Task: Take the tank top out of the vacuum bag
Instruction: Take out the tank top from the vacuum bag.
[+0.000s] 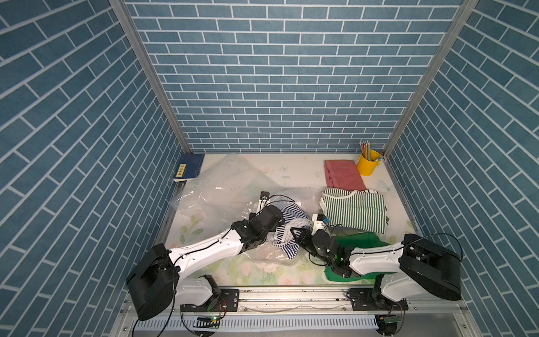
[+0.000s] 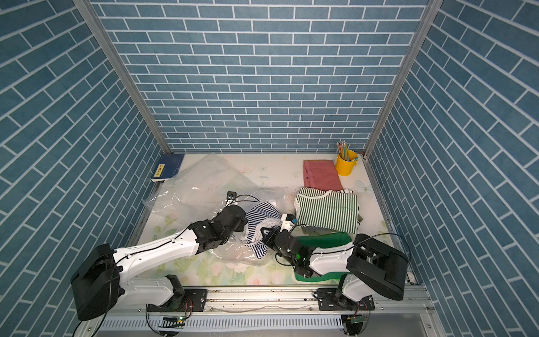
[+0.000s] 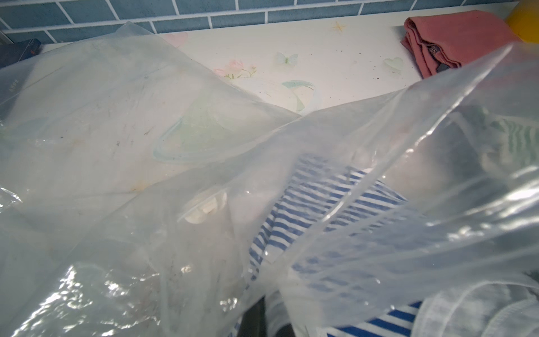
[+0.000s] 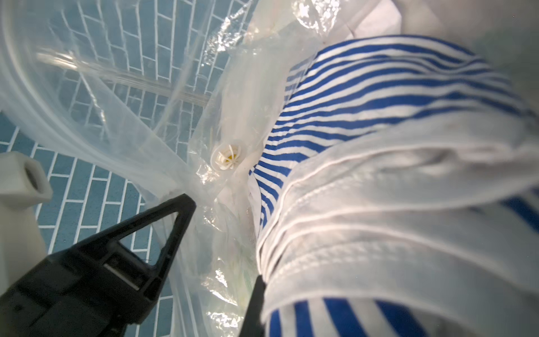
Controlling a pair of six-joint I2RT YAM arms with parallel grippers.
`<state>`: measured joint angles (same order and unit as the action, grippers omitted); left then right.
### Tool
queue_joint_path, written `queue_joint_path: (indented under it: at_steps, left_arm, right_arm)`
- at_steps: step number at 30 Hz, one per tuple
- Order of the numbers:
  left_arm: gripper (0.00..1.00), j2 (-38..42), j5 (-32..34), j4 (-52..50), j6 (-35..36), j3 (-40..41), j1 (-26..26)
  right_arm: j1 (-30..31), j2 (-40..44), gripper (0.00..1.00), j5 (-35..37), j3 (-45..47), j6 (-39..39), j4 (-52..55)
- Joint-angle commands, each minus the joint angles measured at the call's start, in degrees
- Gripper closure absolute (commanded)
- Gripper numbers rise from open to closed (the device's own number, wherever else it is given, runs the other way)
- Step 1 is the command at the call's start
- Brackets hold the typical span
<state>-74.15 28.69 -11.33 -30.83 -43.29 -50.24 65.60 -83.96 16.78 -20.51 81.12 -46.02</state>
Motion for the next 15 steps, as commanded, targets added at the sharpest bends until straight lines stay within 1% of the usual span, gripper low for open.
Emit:
queue_joint_path:
  at_steps: [1,3,4,10,12,15]
  left_arm:
    - [1.00,0.91,-0.03,-0.81,0.99,-0.15,0.49]
    - [1.00,1.99,-0.29,-0.27,1.12,0.66,0.49]
    - [1.00,2.44,-0.42,0.15,1.05,1.12,0.49]
    - [1.00,2.96,-1.70,1.05,1.19,1.83,0.44]
    - [1.00,2.86,-1.86,0.94,1.21,1.63,0.49]
    - [1.00,3.20,-1.79,0.77,1.00,1.88,0.49]
  right_arm:
    - [0.01,-1.13,0.56,3.86,3.50,2.90,-4.91]
    - [-1.31,-0.44,0.42,3.78,5.31,2.53,-7.29]
    - [-2.53,-0.24,0.37,2.75,6.05,1.69,-8.40]
    - [-9.65,-1.21,0.32,-6.11,5.99,-4.15,-12.13]
    - [-11.19,-2.11,0.32,-7.83,6.19,-4.90,-15.30]
    - [-12.84,-2.32,0.31,-8.82,4.42,-6.79,-14.45]
